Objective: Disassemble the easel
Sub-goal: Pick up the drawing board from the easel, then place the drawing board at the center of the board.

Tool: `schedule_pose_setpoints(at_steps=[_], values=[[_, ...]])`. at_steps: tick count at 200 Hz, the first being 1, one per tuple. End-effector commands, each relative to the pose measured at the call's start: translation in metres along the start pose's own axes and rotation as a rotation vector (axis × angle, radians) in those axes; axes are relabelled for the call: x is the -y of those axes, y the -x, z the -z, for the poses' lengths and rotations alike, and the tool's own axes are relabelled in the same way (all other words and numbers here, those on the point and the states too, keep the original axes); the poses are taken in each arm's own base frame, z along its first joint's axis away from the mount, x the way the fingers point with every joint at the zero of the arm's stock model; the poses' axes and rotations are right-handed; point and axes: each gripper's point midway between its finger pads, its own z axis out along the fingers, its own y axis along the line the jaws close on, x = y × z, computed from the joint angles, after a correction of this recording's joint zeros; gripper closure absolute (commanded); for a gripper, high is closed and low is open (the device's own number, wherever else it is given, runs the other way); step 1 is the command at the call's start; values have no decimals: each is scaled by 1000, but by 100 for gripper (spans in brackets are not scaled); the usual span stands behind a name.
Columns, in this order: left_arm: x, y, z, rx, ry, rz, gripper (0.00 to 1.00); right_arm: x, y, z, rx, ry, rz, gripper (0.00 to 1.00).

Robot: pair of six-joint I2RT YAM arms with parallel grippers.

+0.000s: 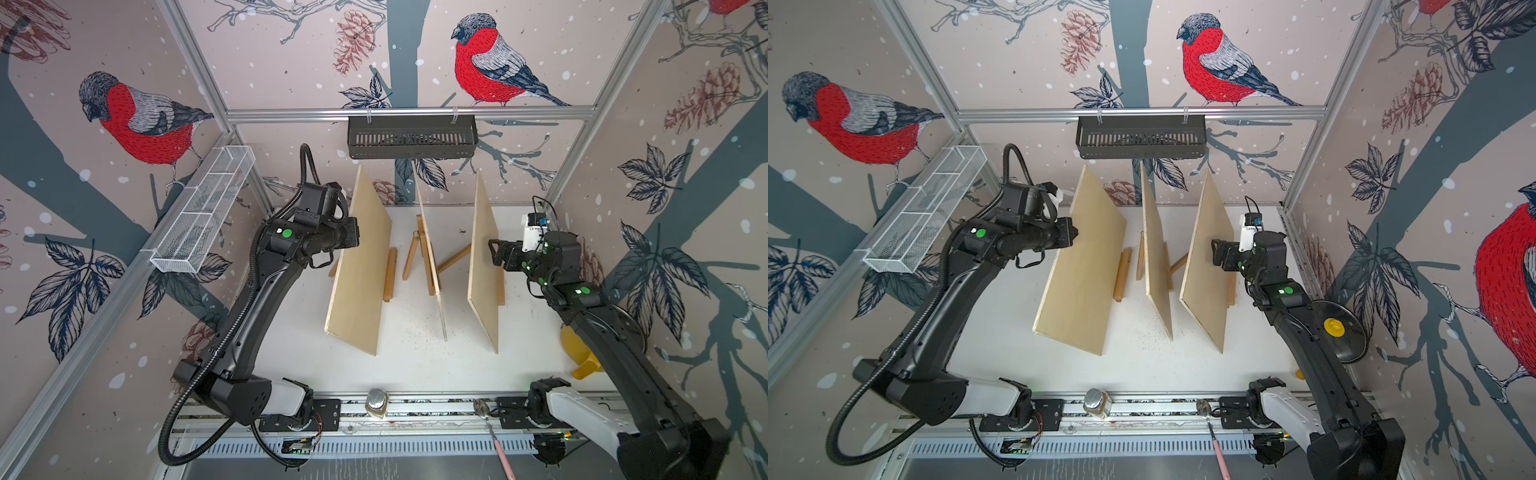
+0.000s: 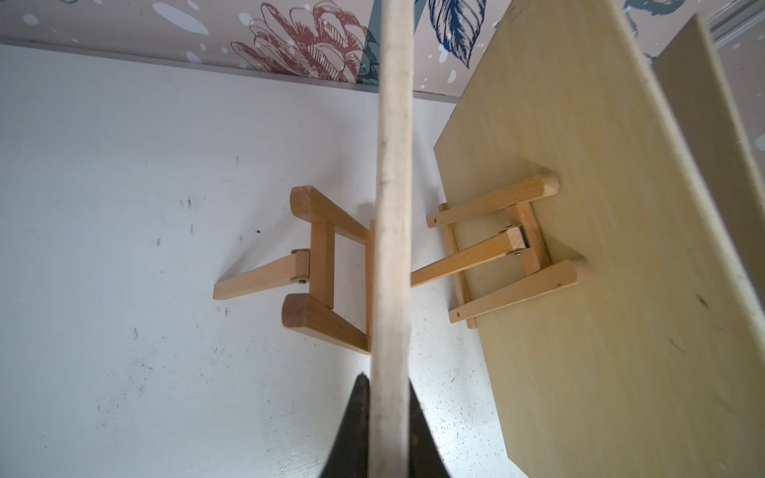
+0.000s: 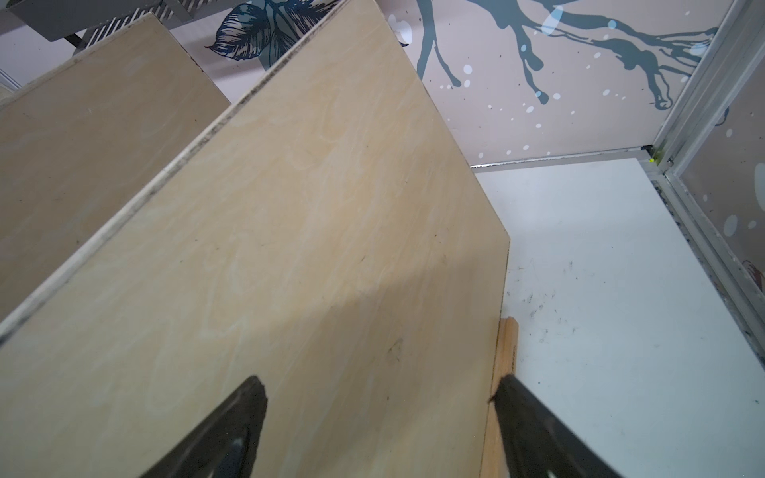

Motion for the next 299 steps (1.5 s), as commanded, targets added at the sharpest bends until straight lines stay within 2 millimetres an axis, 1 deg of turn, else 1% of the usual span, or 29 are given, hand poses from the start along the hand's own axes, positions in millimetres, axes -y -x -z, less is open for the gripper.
schedule_pose_setpoints(at_steps=[1,14,27,39,53,63,80,97,146,174,195,211,222,243,270,299], values=[[42,37,35,182,-207,-26,100,-7,10,3,40,23,-7,12],[53,42,56,227,-266,-37,100,-9,10,5,41,27,-6,12],[57,46,76,272,-289,-40,100,-11,12,7,46,32,-6,13],[54,50,97,321,-267,-38,100,-14,13,9,50,37,-4,13],[44,53,121,374,-207,-32,100,-16,15,11,55,41,-1,13],[36,53,137,406,-171,-24,100,-18,16,13,57,44,0,13],[30,53,162,452,-143,-17,100,-21,19,16,60,47,5,13],[24,52,180,478,-109,-7,100,-25,24,21,69,53,12,13],[8,49,221,551,-33,18,100,-40,36,33,101,85,18,13],[4,48,234,567,-14,26,100,-47,39,37,106,94,26,13],[-9,46,236,559,56,47,100,-51,39,39,108,101,30,13],[-22,41,229,536,129,65,100,-53,37,39,103,107,31,13],[-30,38,221,511,179,73,100,-54,35,37,96,109,34,13],[-40,34,197,456,244,60,100,-55,32,35,84,110,39,13],[-44,38,159,412,280,-11,100,-55,26,34,71,109,45,13],[-58,36,120,352,378,-98,100,-54,18,33,57,107,51,13]])
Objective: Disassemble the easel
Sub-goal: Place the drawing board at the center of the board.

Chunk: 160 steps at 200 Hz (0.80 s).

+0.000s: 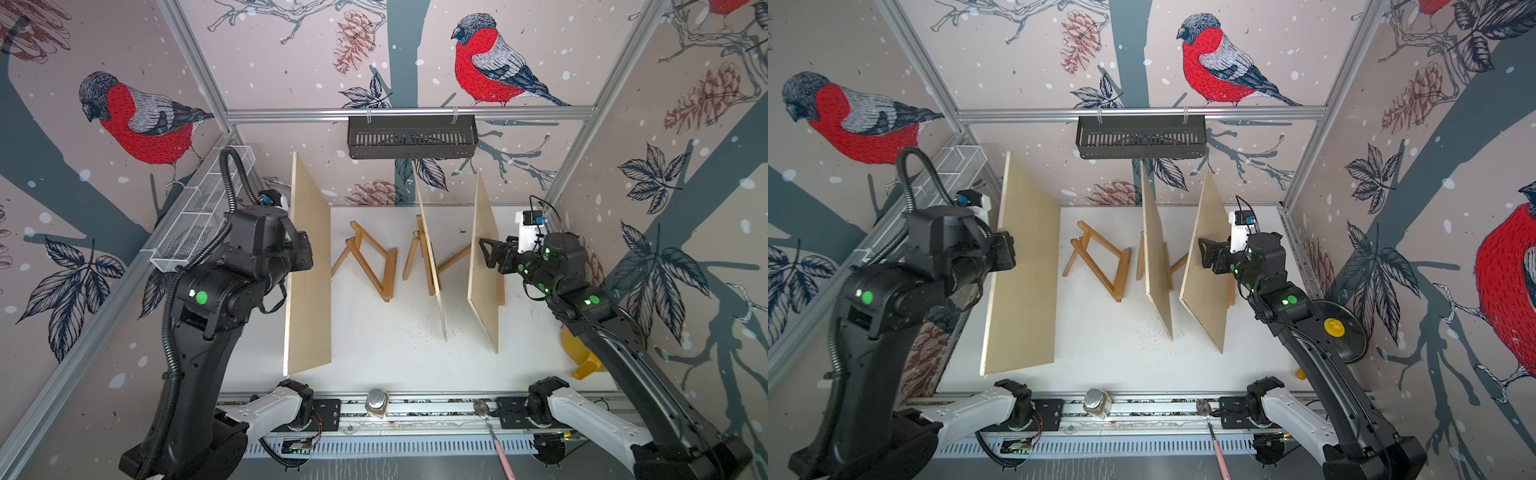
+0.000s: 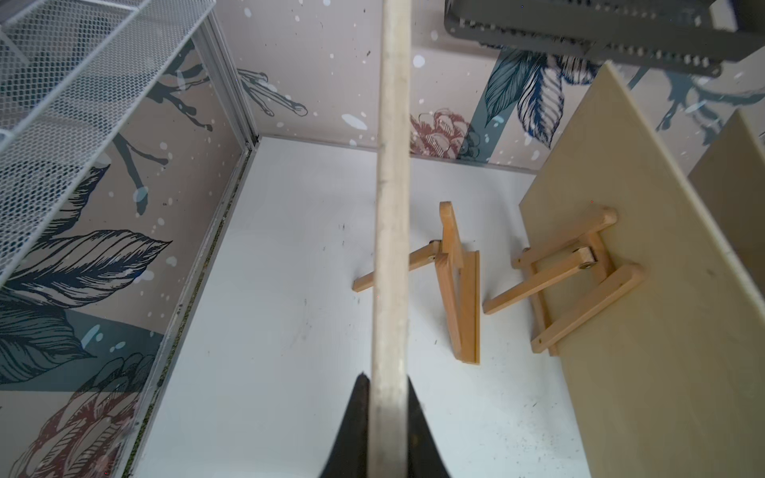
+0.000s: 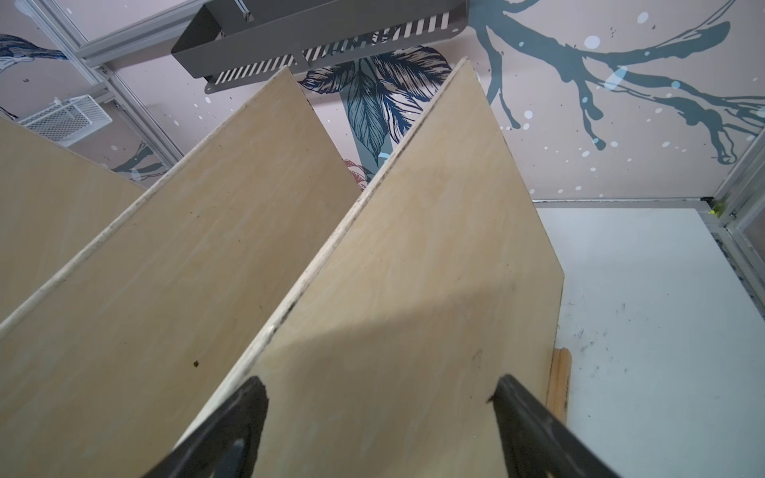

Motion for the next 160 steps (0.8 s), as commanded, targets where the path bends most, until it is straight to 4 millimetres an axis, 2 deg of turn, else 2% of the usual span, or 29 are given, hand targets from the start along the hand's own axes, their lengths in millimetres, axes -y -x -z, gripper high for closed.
schedule_pose_setpoints(at_steps=[1,40,81,126,160], values=[[2,39,-15,164,46,-33,100,1,-2,1,3,-7,7,13],[-12,36,-43,178,155,-81,100,6,-12,-3,-16,-20,17,13],[-21,37,-76,173,155,-93,100,8,-22,-11,-39,-21,21,13],[-9,31,-120,139,75,-97,100,13,-35,-17,-68,-37,27,12],[2,29,-143,112,23,-87,100,16,-42,-19,-78,-44,26,12]])
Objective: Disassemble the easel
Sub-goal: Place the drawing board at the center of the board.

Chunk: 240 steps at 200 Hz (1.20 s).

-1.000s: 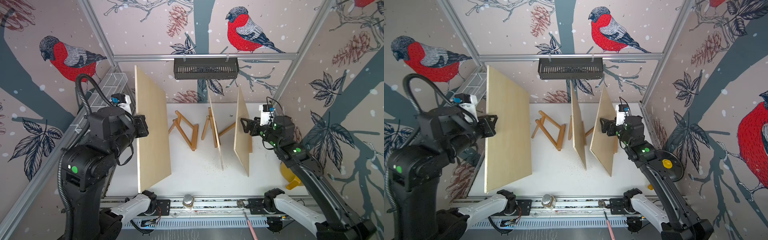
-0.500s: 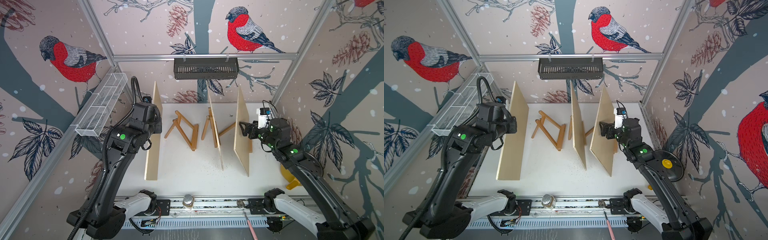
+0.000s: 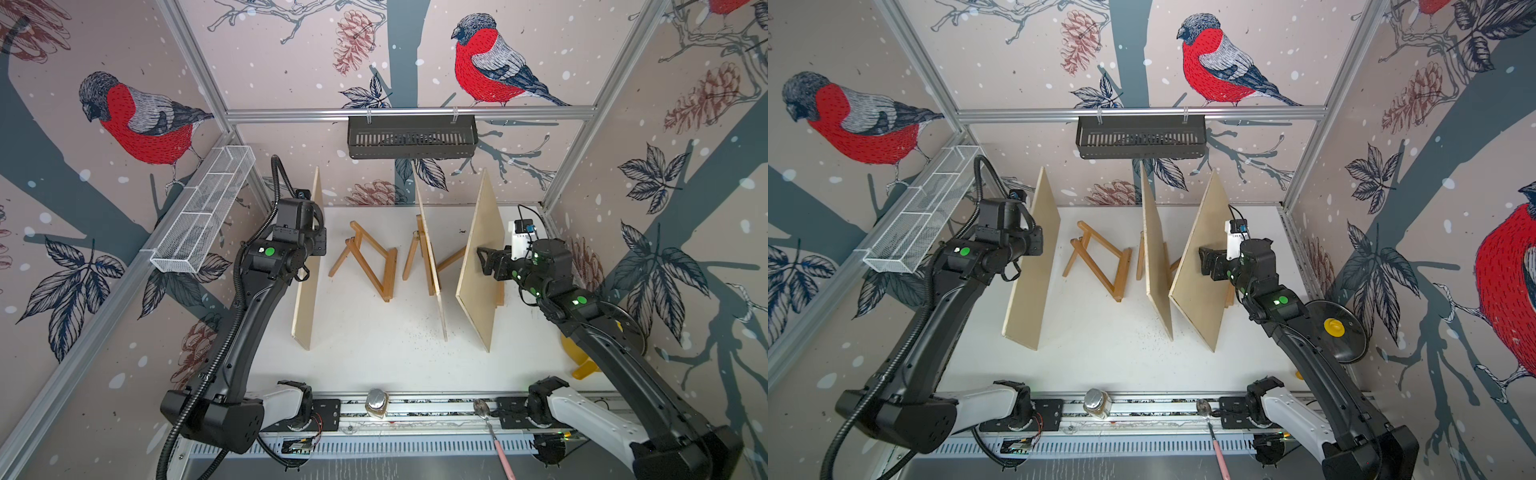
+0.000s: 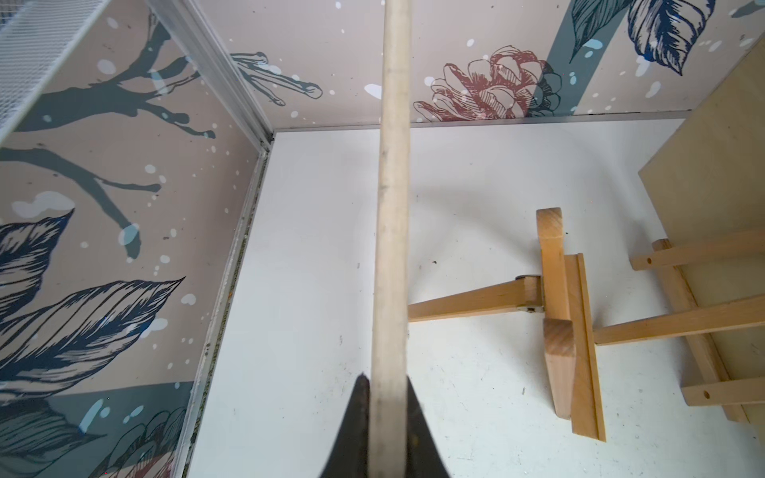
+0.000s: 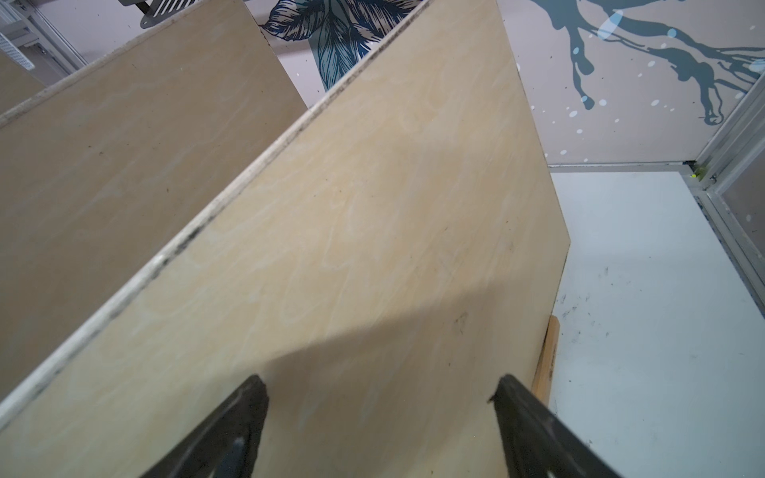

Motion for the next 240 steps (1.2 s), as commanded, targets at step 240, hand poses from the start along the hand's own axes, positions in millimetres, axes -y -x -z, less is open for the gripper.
schedule_pose_setpoints(at_steps=[240], values=[[70,43,-39,49,-657,315,100,45,10,34,90,-62,-93,10]])
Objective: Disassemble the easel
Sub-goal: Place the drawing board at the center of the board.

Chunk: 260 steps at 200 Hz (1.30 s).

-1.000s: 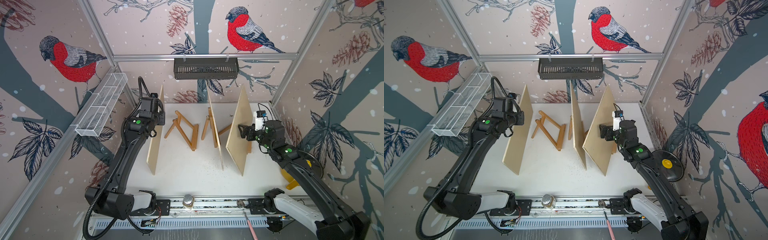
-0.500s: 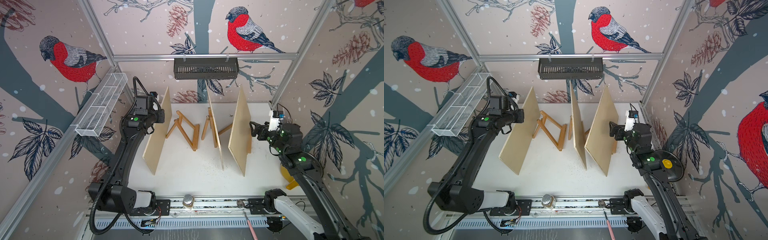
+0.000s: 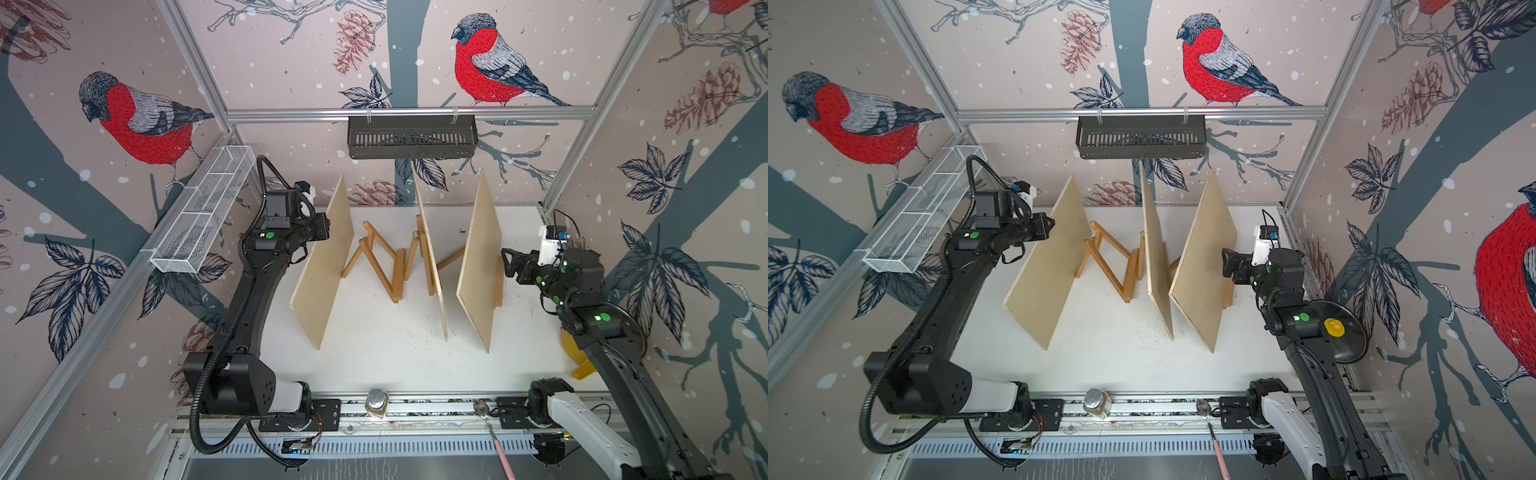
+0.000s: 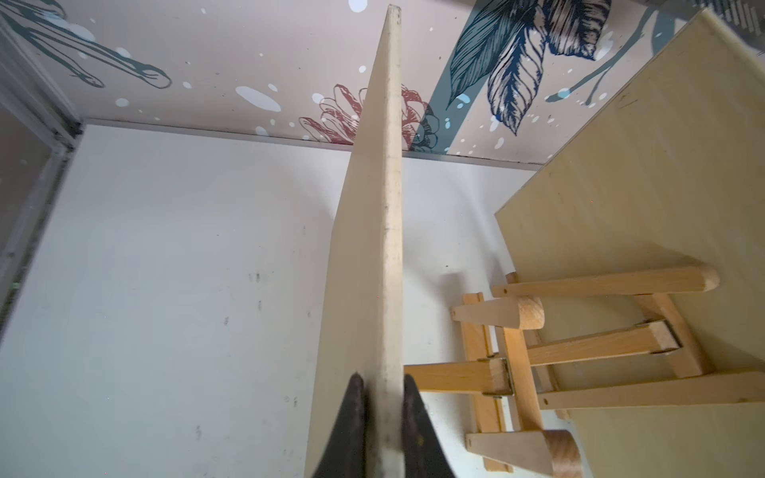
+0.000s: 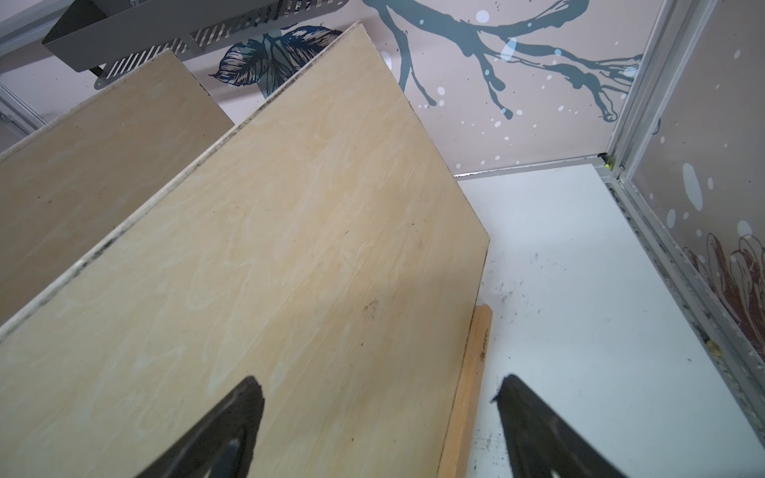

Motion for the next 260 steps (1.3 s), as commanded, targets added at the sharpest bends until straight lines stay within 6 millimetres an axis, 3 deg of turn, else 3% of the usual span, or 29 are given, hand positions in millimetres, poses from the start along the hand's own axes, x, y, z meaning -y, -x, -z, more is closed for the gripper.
schedule_pose_setpoints(at_steps=[1,61,92,129,204,260], values=[[38,15,-2,36,-232,107,100,-5,3,-1,16,30,-16,10],[48,12,-9,5,-309,143,100,-7,-5,-8,-8,51,-19,11],[40,6,-15,-14,-283,152,100,-8,-6,-9,-14,56,-18,10],[2,-14,-20,-60,-197,199,100,-8,-8,-7,-17,57,-17,10],[-78,-67,-27,-84,-181,293,100,-14,-9,-9,-20,81,-19,10],[-126,-93,-38,-123,-6,372,100,-16,-10,-9,-21,81,-17,11]])
